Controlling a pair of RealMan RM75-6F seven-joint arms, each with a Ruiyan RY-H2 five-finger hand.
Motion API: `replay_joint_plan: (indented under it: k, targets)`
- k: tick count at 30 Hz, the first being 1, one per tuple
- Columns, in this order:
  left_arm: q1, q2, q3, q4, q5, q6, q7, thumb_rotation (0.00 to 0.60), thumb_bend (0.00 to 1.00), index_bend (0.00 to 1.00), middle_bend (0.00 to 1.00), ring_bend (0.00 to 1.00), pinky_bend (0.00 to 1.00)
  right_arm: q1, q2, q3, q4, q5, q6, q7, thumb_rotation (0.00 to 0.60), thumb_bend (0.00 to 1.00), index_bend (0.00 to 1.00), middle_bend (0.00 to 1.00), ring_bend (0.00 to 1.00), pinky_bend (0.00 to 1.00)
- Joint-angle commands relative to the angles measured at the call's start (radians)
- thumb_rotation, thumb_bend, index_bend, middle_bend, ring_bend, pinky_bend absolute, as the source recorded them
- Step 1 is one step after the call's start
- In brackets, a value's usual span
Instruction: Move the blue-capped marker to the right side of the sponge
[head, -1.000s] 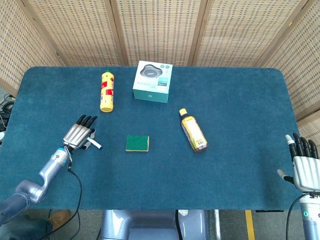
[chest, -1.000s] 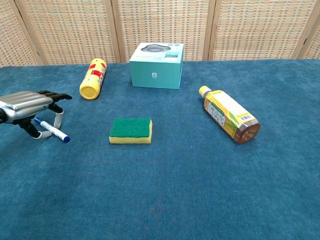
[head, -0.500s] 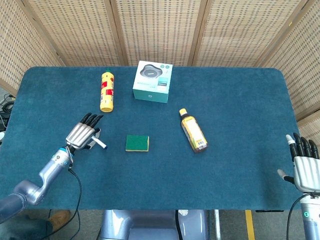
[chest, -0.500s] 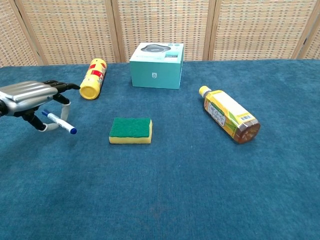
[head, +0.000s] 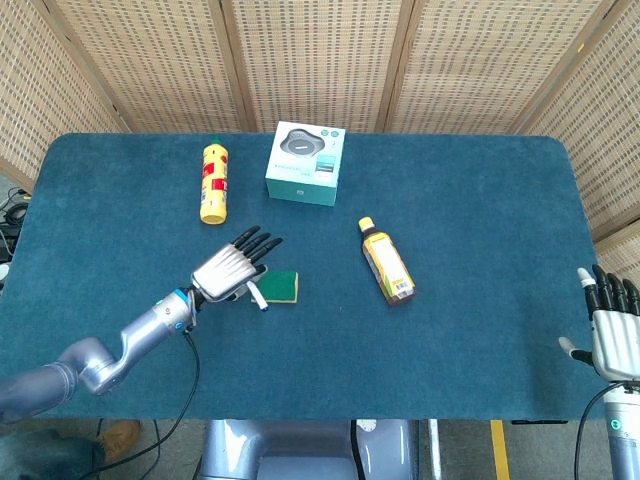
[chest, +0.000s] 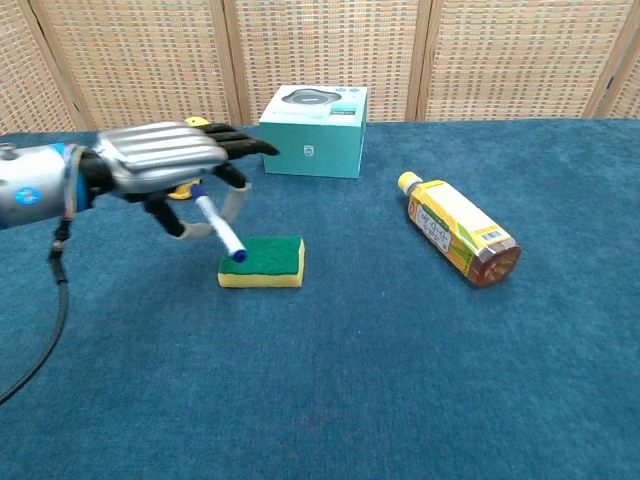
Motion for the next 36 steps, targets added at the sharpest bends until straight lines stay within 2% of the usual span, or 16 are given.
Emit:
replay_joint_plan:
  k: [1, 8, 16, 24, 36]
  targets:
    - [-0.104, -0.093, -0.054, 0.054, -0.008, -0.1, 0.061, 0.6, 0.37, 0.6, 0.0, 0.0, 0.0, 0.003, 0.0, 0.009, 0.014, 0.023, -0.015, 0.009, 0.6, 0.0, 0.02, 0.0, 0.0, 0.0]
    - [-0.235, -0.246, -0.089, 0.217, -0.027, -0.202, 0.058, 0.6, 0.37, 0.6, 0.0, 0.0, 0.0, 0.004, 0.003, 0.028, 0.047, 0.072, -0.038, 0.037, 0.6, 0.0, 0.02, 0.0, 0.0, 0.0]
    - [-0.34, -0.347, -0.07, 0.368, 0.003, -0.237, 0.019, 0.6, 0.37, 0.59, 0.0, 0.0, 0.0, 0.001, 0.006, 0.038, 0.073, 0.103, -0.053, 0.058, 0.6, 0.0, 0.02, 0.0, 0.0, 0.0]
    - [-0.361, -0.409, -0.013, 0.468, 0.016, -0.243, -0.057, 0.6, 0.37, 0.59, 0.0, 0.0, 0.0, 0.0, 0.007, 0.045, 0.096, 0.124, -0.066, 0.078, 0.6, 0.0, 0.02, 0.0, 0.0, 0.0]
    - [-0.354, -0.432, 0.039, 0.536, 0.024, -0.219, -0.113, 0.6, 0.37, 0.56, 0.0, 0.0, 0.0, -0.001, 0.008, 0.044, 0.098, 0.121, -0.064, 0.08, 0.6, 0.0, 0.02, 0.0, 0.0, 0.0]
